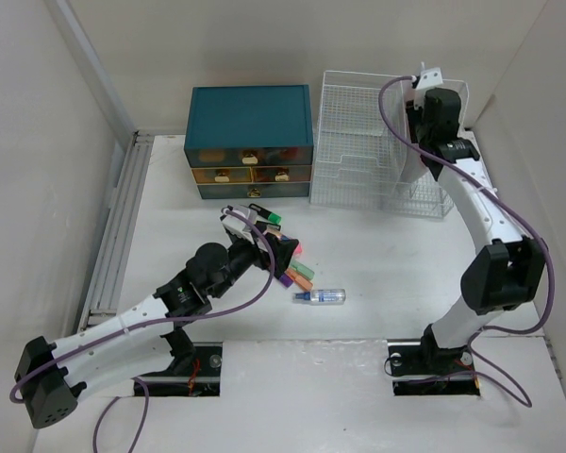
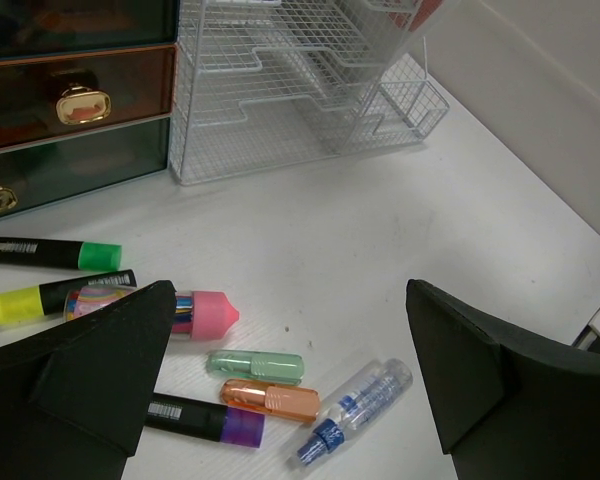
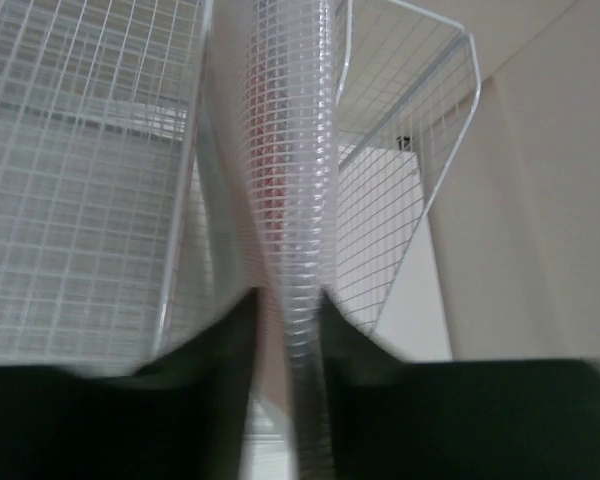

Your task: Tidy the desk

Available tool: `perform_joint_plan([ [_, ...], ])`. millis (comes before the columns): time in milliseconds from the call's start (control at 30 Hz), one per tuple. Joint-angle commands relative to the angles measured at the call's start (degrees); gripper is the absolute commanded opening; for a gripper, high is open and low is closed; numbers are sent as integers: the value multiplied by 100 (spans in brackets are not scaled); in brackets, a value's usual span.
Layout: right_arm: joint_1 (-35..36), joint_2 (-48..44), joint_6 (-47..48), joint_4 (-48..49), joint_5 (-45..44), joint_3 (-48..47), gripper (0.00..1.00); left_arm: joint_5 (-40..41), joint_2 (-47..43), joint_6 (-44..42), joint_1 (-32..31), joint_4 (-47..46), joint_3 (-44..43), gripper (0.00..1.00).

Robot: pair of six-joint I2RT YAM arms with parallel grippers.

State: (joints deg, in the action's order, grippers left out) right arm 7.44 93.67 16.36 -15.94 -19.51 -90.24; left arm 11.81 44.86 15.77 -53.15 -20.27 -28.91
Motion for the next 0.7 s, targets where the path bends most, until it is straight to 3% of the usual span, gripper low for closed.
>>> perform_joint_plan([
  [0, -24, 28, 60, 39, 96, -415, 49, -4, -127, 49, -12, -196, 25, 100],
  [133, -24, 29, 113, 39, 158, -548, 77, -4, -127, 49, -12, -144, 25, 100],
  [333, 143, -664, 113, 495, 271, -346, 83, 49, -74, 49, -12, -144, 25, 100],
  [400, 196, -1147, 166, 548, 604, -266, 90, 163, -13, 49, -12, -144, 25, 100],
  [433, 196, -1314, 235, 549, 824, -205, 100, 216, -13, 49, -12, -196, 25, 100],
  [467, 248, -1673, 236, 496, 1104, -83, 100, 303, 40, 49, -12, -196, 25, 100],
  [500, 249, -1868, 236, 435, 2047, 14, 100, 574, 92, 101, -12, -196, 25, 100],
  [667, 187, -2765, -150, 531, 5155, 1452, 100, 1717, 276, 225, -12, -267, -167, 100],
])
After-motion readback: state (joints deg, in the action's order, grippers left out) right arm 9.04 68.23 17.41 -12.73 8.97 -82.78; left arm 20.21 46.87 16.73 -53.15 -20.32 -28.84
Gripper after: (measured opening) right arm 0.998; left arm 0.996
